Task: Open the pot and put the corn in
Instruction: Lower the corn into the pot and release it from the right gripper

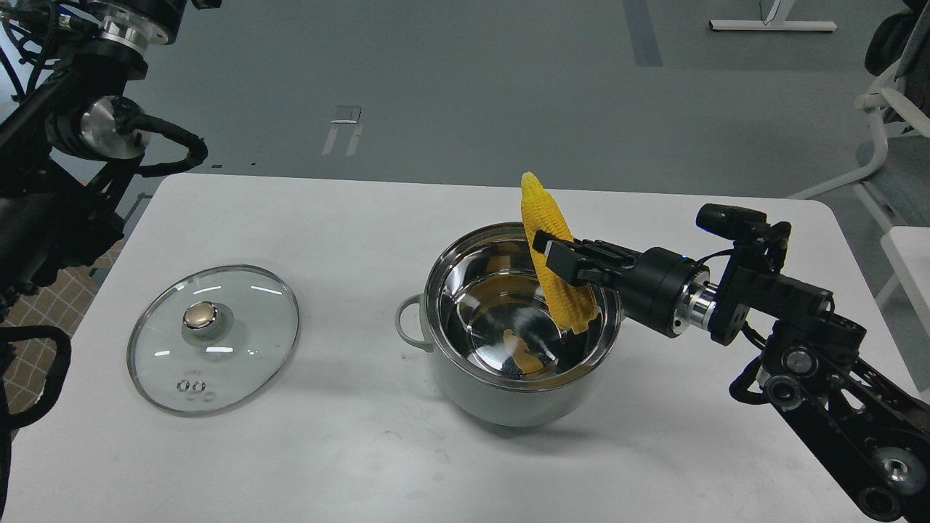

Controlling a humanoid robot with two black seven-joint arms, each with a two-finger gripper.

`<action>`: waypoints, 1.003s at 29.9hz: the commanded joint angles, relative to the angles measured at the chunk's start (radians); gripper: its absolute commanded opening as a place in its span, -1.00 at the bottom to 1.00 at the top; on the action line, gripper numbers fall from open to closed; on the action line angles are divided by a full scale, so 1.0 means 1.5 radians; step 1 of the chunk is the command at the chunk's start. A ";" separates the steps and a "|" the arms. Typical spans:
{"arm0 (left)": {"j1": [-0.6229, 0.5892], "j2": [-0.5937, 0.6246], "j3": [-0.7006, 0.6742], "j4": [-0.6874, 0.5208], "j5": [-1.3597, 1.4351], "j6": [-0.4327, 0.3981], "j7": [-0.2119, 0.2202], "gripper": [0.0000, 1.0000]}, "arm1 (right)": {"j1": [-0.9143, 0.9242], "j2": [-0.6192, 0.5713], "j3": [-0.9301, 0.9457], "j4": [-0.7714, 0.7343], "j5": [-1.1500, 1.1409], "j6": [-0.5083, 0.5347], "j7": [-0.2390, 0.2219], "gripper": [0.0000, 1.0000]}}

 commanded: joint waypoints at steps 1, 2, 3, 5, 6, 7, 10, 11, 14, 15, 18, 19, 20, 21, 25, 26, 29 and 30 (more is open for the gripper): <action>0.000 -0.003 0.000 0.001 0.000 0.001 0.000 0.95 | 0.001 -0.004 -0.016 -0.001 -0.002 0.000 0.000 0.06; -0.001 -0.003 0.000 0.000 0.000 0.001 0.000 0.95 | 0.001 -0.003 -0.016 0.001 0.000 0.000 0.001 0.53; -0.002 -0.004 0.000 0.000 0.000 0.001 0.000 0.95 | 0.001 -0.003 -0.016 0.001 0.000 0.000 0.001 0.86; -0.004 -0.005 0.000 0.000 0.000 0.001 0.000 0.95 | 0.002 -0.002 -0.015 0.003 0.002 0.000 0.001 0.97; -0.004 -0.005 0.000 0.000 0.000 0.001 0.000 0.95 | 0.002 -0.002 -0.015 0.003 0.002 0.000 0.001 0.97; -0.005 -0.006 0.000 0.000 0.000 0.001 0.000 0.95 | 0.002 -0.002 -0.015 0.004 0.002 0.000 0.000 0.97; -0.005 -0.004 0.000 0.000 0.000 0.000 -0.001 0.95 | 0.002 -0.002 -0.016 0.003 0.002 0.000 0.000 0.97; -0.005 -0.004 0.000 0.000 0.000 0.000 -0.001 0.95 | 0.002 -0.002 -0.016 0.003 0.001 0.000 0.000 0.97; -0.007 -0.003 0.000 0.000 0.000 -0.001 -0.001 0.95 | 0.009 -0.003 -0.018 0.001 0.001 0.000 0.000 0.97; -0.007 -0.003 0.000 0.000 0.000 -0.001 -0.001 0.95 | 0.011 -0.004 -0.019 0.000 0.001 0.000 0.000 0.97; -0.007 -0.003 0.000 0.000 0.000 -0.001 -0.001 0.95 | 0.015 -0.004 -0.019 0.000 0.000 0.000 0.000 0.97; -0.007 -0.003 0.000 0.000 0.000 -0.002 -0.001 0.95 | 0.015 -0.003 -0.017 0.000 -0.001 0.000 0.000 0.97; -0.007 -0.003 0.000 0.000 0.000 -0.002 -0.001 0.95 | 0.016 -0.003 -0.015 0.000 -0.001 0.000 0.000 0.97; -0.007 -0.003 0.000 0.000 0.000 -0.002 -0.001 0.95 | 0.022 0.003 -0.006 -0.001 0.000 0.000 0.001 0.97; -0.006 -0.002 -0.001 0.000 0.000 -0.001 -0.001 0.95 | 0.054 0.043 0.098 -0.007 0.012 0.000 0.005 0.97; -0.006 -0.002 0.000 0.001 0.000 -0.003 0.000 0.95 | 0.057 0.064 0.120 -0.010 0.015 0.000 0.005 0.99; 0.002 0.003 0.001 0.001 0.000 -0.013 0.012 0.95 | 0.110 0.183 0.250 -0.067 0.041 0.000 0.005 1.00; 0.004 0.004 0.002 0.001 0.000 -0.016 0.016 0.95 | 0.142 0.209 0.284 -0.096 0.050 0.000 0.005 1.00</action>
